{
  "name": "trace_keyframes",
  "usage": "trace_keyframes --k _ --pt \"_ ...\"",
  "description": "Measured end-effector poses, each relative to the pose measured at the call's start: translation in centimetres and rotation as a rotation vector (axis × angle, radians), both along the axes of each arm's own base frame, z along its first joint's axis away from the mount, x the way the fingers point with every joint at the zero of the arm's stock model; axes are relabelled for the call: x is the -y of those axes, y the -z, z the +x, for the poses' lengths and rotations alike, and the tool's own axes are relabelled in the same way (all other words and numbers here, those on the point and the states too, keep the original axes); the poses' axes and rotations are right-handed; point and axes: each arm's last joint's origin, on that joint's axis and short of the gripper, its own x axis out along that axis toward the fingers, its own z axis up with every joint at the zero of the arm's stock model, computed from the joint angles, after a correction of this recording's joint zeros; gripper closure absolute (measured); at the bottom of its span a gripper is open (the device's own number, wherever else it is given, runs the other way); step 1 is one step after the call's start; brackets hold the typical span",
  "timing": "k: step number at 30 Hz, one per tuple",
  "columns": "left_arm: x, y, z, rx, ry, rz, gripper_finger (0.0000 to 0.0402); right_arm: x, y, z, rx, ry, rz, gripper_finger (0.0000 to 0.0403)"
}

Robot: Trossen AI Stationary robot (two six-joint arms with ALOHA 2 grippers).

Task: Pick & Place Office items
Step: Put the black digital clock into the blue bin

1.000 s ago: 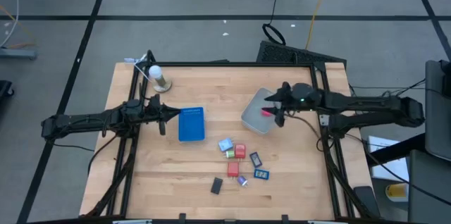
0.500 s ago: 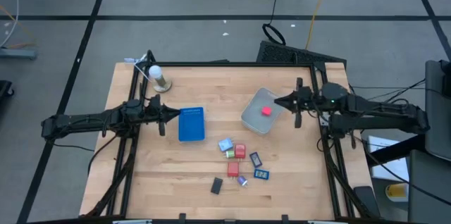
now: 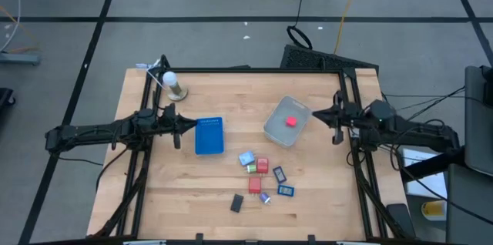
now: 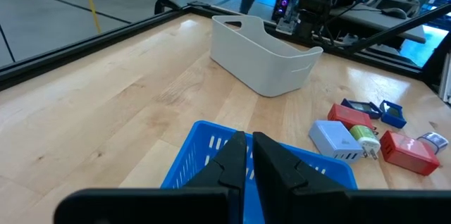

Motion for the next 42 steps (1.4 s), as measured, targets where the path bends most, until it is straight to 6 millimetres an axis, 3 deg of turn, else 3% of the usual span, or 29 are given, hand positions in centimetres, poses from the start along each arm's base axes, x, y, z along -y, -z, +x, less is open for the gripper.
trace_keyframes --k 15,38,42 --pt "0.0 -0.2 0.0 0.016 -0.001 0.026 0.0376 -0.1 5.5 -0.4 0.083 -0.004 -0.017 0.0402" --pt "-0.4 -0.4 0.0 0.042 -0.145 0.015 0.0376 -0.4 5.8 -0.3 0.072 -0.112 -0.004 0.0402" --pt "-0.4 -1.0 0.1 0.119 -0.131 -0.018 0.0376 -0.4 5.8 -0.3 0.072 -0.112 -0.003 0.0402"
